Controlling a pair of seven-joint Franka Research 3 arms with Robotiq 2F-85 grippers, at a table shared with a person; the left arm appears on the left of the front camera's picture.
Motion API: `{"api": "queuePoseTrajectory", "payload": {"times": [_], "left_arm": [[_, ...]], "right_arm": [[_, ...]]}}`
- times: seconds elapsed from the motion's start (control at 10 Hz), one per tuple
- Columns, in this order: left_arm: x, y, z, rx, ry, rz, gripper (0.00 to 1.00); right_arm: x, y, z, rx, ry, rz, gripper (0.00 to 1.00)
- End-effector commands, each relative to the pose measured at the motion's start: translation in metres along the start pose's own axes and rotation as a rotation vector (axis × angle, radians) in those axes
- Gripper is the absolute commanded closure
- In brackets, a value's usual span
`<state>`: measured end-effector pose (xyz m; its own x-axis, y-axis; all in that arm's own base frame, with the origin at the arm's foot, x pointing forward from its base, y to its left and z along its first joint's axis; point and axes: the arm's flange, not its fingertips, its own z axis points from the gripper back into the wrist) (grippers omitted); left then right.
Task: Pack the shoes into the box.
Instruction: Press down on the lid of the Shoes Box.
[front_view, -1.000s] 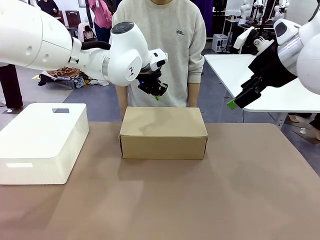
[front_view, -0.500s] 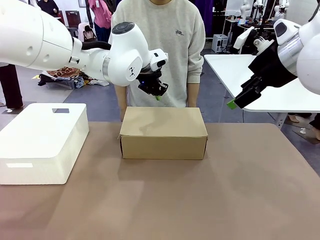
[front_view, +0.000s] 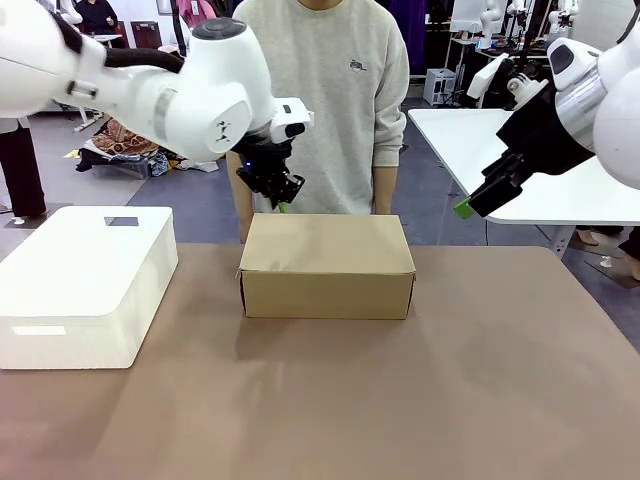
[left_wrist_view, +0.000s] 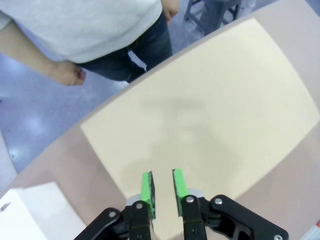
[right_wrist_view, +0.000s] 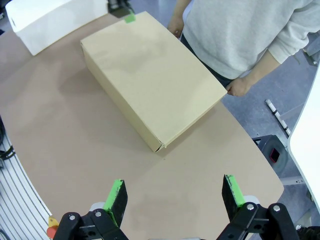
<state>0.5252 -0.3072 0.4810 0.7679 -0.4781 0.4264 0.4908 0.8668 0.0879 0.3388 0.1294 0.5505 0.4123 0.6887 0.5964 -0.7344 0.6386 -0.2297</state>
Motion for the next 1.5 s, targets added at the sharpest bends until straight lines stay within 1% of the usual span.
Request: {"api": "queuePoseTrajectory", "payload": {"times": [0.0, 0.1, 0.2, 0.3, 0.4, 0.6, 0.7, 0.8, 0.9, 1.0, 1.2, 1.4], "left_arm": [[-0.038, 0.009, 0.028, 0.044, -0.025, -0.031, 0.24], [-0.051, 0.013, 0.039, 0.032, -0.037, -0.051, 0.04], [-0.065, 0.015, 0.049, 0.030, -0.056, -0.070, 0.00], [-0.080, 0.018, 0.059, 0.004, -0.088, -0.127, 0.00], [-0.095, 0.021, 0.068, -0.001, -0.092, -0.152, 0.00], [-0.127, 0.029, 0.079, -0.087, -0.192, -0.194, 0.00], [-0.136, 0.031, 0.086, -0.072, -0.203, -0.155, 0.00], [-0.140, 0.034, 0.093, -0.091, -0.207, -0.147, 0.00], [-0.139, 0.038, 0.097, -0.090, -0.179, -0.109, 0.00], [-0.141, 0.040, 0.102, -0.084, -0.171, -0.105, 0.00], [-0.139, 0.044, 0.109, -0.096, -0.194, -0.115, 0.00], [-0.141, 0.046, 0.107, -0.092, -0.212, -0.099, 0.00]], "right_arm": [[0.000, 0.003, 0.000, -0.007, 0.007, -0.017, 0.00], [0.000, 0.003, 0.000, -0.007, 0.007, -0.017, 0.00], [0.000, 0.003, 0.000, -0.007, 0.007, -0.017, 0.00], [0.000, 0.003, 0.000, -0.007, 0.007, -0.017, 0.00], [0.000, 0.003, 0.000, -0.007, 0.007, -0.017, 0.00], [0.000, 0.003, 0.000, -0.007, 0.007, -0.017, 0.00], [0.000, 0.003, 0.000, -0.007, 0.007, -0.017, 0.00], [0.000, 0.003, 0.000, -0.007, 0.007, -0.017, 0.00], [0.000, 0.003, 0.000, -0.007, 0.007, -0.017, 0.00], [0.000, 0.003, 0.000, -0.007, 0.007, -0.017, 0.00], [0.000, 0.003, 0.000, -0.007, 0.007, -0.017, 0.00], [0.000, 0.003, 0.000, -0.007, 0.007, -0.017, 0.00]]}}
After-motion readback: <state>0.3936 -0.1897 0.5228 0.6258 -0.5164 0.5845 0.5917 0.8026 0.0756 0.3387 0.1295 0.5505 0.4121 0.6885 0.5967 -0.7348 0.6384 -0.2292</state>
